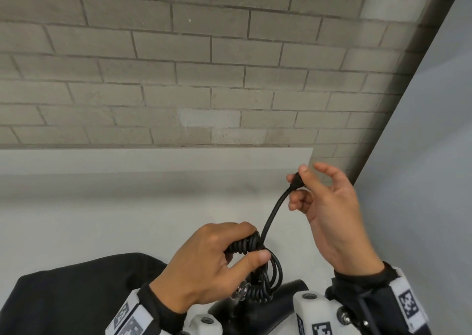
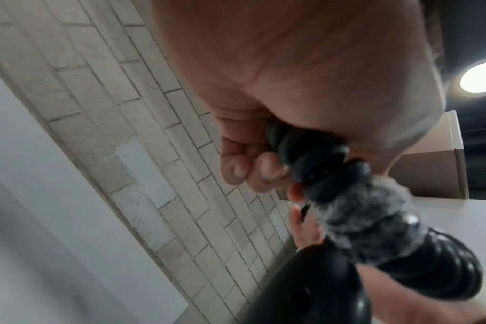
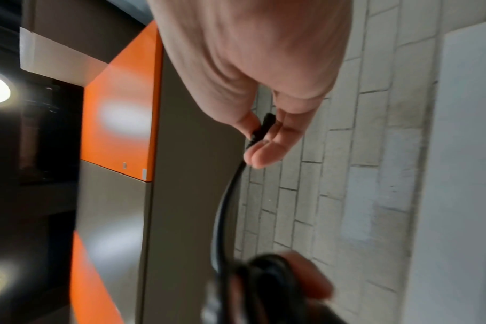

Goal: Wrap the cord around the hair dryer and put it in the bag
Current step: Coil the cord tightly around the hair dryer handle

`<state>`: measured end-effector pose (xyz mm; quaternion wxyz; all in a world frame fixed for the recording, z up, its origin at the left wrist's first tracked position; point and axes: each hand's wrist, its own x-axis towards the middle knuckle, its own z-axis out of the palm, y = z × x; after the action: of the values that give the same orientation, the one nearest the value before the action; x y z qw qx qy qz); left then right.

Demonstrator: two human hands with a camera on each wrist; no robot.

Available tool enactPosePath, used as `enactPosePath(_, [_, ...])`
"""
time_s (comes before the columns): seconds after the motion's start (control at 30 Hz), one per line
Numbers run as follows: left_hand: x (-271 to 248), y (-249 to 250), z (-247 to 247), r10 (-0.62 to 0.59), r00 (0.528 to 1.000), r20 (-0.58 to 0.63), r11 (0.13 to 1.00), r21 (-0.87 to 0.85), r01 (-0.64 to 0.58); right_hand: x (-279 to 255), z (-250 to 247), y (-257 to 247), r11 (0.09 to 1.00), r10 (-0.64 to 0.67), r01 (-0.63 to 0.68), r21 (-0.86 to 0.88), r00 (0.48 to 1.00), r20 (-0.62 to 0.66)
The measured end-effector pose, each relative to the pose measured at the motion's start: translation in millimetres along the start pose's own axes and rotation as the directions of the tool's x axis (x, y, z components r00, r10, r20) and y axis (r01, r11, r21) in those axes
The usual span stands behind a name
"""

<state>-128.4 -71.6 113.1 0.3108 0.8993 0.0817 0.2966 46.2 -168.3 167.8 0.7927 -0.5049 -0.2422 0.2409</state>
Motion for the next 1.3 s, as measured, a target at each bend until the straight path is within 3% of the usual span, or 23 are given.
enactPosePath(0.13, [0,0,2,-0.006,1.000,0.012,1.000,-0.028,0.007,-8,-7,29,0.994,-0.021,0.022,-0.106,1.000,0.012])
enactPosePath(0.27, [3,0,0,-0.014,1.000,0.028,0.999,-0.030,0.015,-18,-14,40,0.992,0.109,-0.095,-0.085,0.979,0.171])
enactPosePath(0.43, [5,2,-3,0.006,0.999,0.038,1.000,-0.029,-0.005,-32,-18,49,0.910,0.187,-0.054,-0.410,0.938,0.291])
enactPosePath(0.57, [6,0,-1,-0.012,0.999,0.031,0.999,-0.042,0.013,-41,-12,50,0.871,0.229,-0.023,-0.490,0.902,0.365])
enactPosePath(0.7, [7,-3,-2,-0.012,1.000,0.017,1.000,-0.024,0.013,-44,-10,52,0.912,0.299,-0.173,-0.372,0.901,0.313])
enactPosePath(0.8, [7,-5,-3,-0.019,1.000,0.015,1.000,-0.002,0.019,-44,-8,53,0.906,0.395,-0.317,-0.279,0.869,0.297])
enactPosePath(0.93, [7,-7,-4,-0.021,1.000,0.003,1.000,-0.002,0.021,-46,-6,54,0.885,0.460,-0.395,-0.249,0.825,0.329])
enactPosePath(1.03, [6,-7,-4,-0.022,1.000,0.001,1.000,-0.002,0.022,-49,-5,52,0.880,0.474,-0.413,-0.236,0.803,0.362])
enactPosePath(1.2, [6,-6,-9,-0.059,0.998,-0.012,0.996,-0.062,0.059,-55,-15,49,0.903,0.425,-0.411,-0.122,0.815,0.395])
enactPosePath(1.3, [7,-8,-8,-0.092,0.995,-0.029,0.991,-0.104,0.088,-68,-17,52,0.937,0.349,-0.295,-0.188,0.818,0.457])
